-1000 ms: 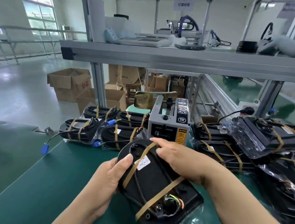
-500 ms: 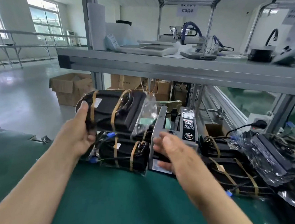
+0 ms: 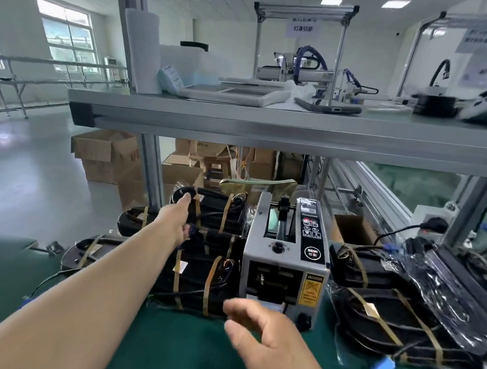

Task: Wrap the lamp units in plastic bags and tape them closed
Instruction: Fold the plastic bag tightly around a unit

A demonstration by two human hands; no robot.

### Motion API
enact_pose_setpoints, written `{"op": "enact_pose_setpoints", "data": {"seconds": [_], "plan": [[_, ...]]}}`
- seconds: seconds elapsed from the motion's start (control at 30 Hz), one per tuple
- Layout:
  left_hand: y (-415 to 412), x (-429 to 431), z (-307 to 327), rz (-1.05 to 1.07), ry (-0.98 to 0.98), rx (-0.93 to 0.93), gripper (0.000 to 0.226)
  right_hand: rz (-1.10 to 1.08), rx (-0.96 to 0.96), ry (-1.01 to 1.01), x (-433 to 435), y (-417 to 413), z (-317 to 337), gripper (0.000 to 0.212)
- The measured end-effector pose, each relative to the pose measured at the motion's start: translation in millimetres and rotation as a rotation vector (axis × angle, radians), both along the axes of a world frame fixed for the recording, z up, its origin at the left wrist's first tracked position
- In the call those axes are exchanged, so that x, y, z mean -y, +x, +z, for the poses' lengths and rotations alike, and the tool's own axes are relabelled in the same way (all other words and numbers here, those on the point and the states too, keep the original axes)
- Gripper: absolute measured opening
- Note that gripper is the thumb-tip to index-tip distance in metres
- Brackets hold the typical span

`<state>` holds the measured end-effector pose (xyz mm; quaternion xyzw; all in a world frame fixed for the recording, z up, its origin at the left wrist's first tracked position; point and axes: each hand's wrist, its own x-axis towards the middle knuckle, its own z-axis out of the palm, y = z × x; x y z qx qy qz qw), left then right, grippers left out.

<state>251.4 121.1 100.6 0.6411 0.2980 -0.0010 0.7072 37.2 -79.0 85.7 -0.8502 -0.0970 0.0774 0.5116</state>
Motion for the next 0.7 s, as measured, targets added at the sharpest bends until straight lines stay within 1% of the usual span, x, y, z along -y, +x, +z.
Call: {"op": "enact_pose_setpoints", "data": {"seconds": [0.07,0.17,0.27,0.33,0.37,0.43,0.5,0.57,0.63,0.7], "plan": [[4,3,1,-0.059,0.038,-0.023,0.044,-0.027,0.059,0.051,-2,7,5,0.026],[5,5,1,-0.133,0.130,-0.095,0.048,-0.035,0.092,0.134,-6,18,16,0.026],[5,0,4,-0.182,0.198,-0.196,0.054,-0.034,0.128,0.156,-8,25,25,0.027],[6,-5,3,-0.203,0.261,-0.214,0.057,-0.037,0.145,0.169,-10,27,26,0.027],[7,-7,1,-0.198,0.319,-0.191,0.059,-0.042,0.151,0.174,-11,26,26,0.028],[13,-10,-5,-0.142,0.513,-0.120,0.066,-0.050,0.153,0.185,-14,25,24,0.028],[11,-11,-7,-0.090,0.709,-0.128,0.072,-0.056,0.148,0.202,-17,22,21,0.029],[7,-9,-6,-0.091,0.805,-0.147,0.072,-0.069,0.144,0.214,-18,19,18,0.030],[7,-7,-10,-0.138,0.742,-0.093,0.065,-0.078,0.138,0.216,-18,16,17,0.030],[5,-5,-17,-0.141,0.480,-0.006,0.055,-0.082,0.138,0.211,-17,11,16,0.030]]}}
